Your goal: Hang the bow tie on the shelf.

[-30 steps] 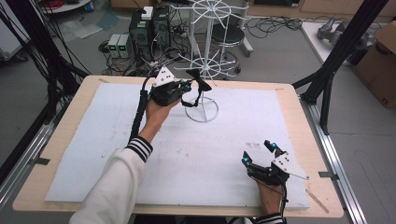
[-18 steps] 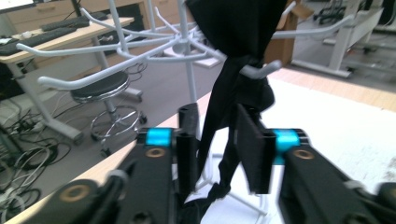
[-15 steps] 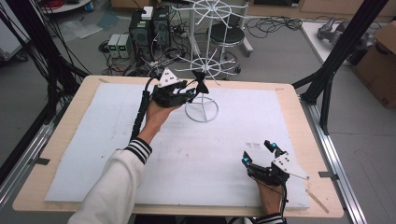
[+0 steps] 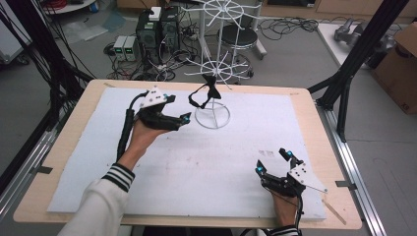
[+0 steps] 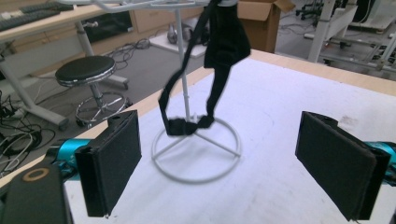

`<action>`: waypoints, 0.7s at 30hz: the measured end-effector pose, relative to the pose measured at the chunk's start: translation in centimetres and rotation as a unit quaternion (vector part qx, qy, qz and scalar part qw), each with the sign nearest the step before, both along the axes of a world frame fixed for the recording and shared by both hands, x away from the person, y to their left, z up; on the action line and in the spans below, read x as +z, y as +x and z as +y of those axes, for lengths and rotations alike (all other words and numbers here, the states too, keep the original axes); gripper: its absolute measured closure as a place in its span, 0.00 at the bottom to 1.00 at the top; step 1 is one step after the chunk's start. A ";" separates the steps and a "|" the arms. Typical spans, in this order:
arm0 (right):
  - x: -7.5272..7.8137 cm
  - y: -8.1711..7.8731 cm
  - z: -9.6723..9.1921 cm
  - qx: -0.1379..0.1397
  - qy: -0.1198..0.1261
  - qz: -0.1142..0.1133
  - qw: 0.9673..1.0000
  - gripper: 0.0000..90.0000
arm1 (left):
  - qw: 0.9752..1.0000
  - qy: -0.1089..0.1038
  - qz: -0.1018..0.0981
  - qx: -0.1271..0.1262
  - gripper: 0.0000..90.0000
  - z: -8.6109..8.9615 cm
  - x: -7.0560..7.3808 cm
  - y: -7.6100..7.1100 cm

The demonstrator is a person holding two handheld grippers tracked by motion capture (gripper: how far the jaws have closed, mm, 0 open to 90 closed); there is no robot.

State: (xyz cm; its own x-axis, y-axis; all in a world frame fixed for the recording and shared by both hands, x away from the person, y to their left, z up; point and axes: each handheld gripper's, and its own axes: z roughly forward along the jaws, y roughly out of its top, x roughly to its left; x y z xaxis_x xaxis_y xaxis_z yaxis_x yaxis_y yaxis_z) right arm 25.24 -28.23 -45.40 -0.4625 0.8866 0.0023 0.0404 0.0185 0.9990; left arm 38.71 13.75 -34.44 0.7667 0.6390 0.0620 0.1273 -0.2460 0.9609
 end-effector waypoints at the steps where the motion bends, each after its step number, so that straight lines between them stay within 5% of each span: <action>1: 0.0 -0.1 0.0 0.001 0.002 0.000 1.000 0.10 | 1.000 -0.004 -0.006 -0.001 0.14 0.6 -0.3 -0.6; 9: 0.0 0.0 0.0 0.000 0.001 -0.004 1.000 0.10 | 0.999 -0.028 -0.029 0.014 0.14 6.7 -3.6 -4.9; 21: 0.0 0.0 0.0 -0.001 0.002 -0.003 1.000 0.10 | 0.996 -0.054 -0.029 0.069 0.14 15.2 -7.4 -8.0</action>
